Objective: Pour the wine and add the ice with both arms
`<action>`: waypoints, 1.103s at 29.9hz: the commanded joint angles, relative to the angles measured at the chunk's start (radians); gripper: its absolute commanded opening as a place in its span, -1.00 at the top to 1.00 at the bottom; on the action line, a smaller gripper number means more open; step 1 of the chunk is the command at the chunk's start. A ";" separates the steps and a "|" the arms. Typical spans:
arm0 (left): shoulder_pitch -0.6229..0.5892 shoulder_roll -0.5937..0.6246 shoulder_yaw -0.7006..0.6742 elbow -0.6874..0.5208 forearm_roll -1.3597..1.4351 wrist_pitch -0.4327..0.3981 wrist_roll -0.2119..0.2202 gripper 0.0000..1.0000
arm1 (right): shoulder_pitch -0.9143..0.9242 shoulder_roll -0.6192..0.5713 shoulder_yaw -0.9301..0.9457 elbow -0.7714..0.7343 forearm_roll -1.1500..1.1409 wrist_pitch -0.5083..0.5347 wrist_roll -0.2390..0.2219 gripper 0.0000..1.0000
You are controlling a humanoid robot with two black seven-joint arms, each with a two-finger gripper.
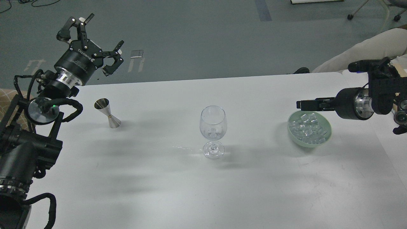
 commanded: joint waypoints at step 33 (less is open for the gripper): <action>0.003 -0.001 -0.024 0.000 0.000 0.000 0.000 -0.96 | -0.098 0.079 0.000 -0.078 -0.155 -0.006 0.000 -0.20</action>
